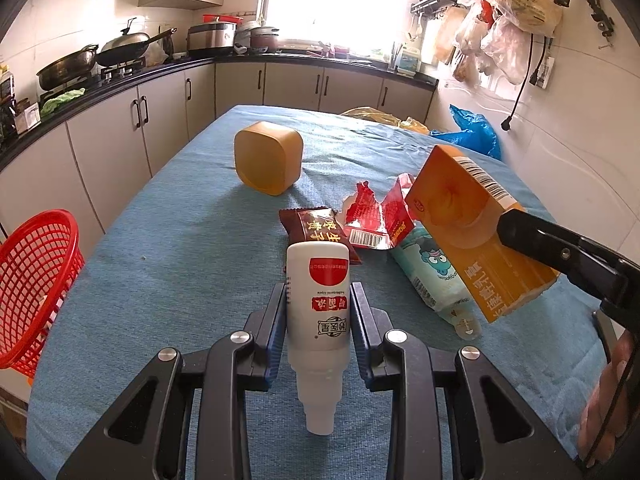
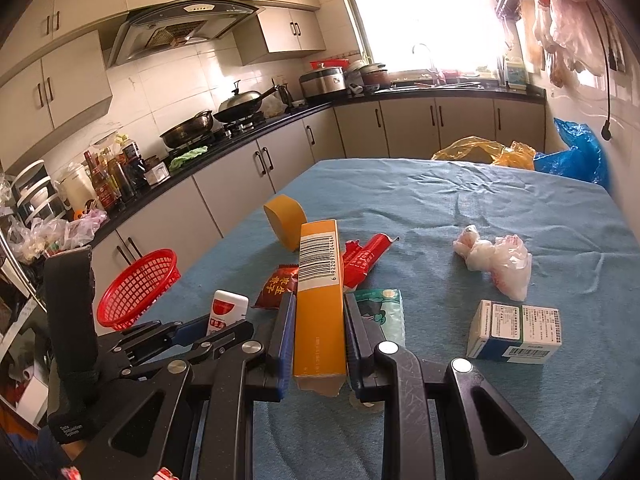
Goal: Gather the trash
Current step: 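Carry the spray bottle and orange box toward the red basket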
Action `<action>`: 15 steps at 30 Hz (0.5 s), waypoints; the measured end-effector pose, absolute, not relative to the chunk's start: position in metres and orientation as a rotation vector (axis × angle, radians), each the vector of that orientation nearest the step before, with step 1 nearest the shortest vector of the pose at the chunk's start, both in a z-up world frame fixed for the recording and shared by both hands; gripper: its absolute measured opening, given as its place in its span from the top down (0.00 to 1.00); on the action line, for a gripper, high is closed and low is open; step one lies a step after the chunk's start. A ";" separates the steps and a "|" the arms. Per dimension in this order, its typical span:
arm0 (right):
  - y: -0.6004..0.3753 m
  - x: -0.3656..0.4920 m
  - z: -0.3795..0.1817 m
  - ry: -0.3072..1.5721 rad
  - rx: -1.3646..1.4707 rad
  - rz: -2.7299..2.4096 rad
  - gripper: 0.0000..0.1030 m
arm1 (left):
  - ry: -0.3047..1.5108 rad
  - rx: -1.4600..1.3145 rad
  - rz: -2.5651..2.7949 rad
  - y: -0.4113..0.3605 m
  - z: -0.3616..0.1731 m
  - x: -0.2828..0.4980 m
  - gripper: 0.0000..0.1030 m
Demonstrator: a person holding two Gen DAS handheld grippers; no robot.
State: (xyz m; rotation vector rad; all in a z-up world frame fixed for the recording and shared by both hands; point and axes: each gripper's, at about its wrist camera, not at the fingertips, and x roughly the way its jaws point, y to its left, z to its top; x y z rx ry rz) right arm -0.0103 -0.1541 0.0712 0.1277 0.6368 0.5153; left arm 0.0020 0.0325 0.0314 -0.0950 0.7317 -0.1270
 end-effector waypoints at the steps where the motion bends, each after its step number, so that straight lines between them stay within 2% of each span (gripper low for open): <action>1: -0.154 -0.011 0.072 0.636 0.128 0.516 0.77 | 0.730 -0.096 -0.125 0.033 0.032 0.002 0.72; 15: -0.153 -0.008 0.075 0.681 0.220 0.568 0.77 | 0.708 -0.144 -0.085 0.054 0.048 -0.017 0.72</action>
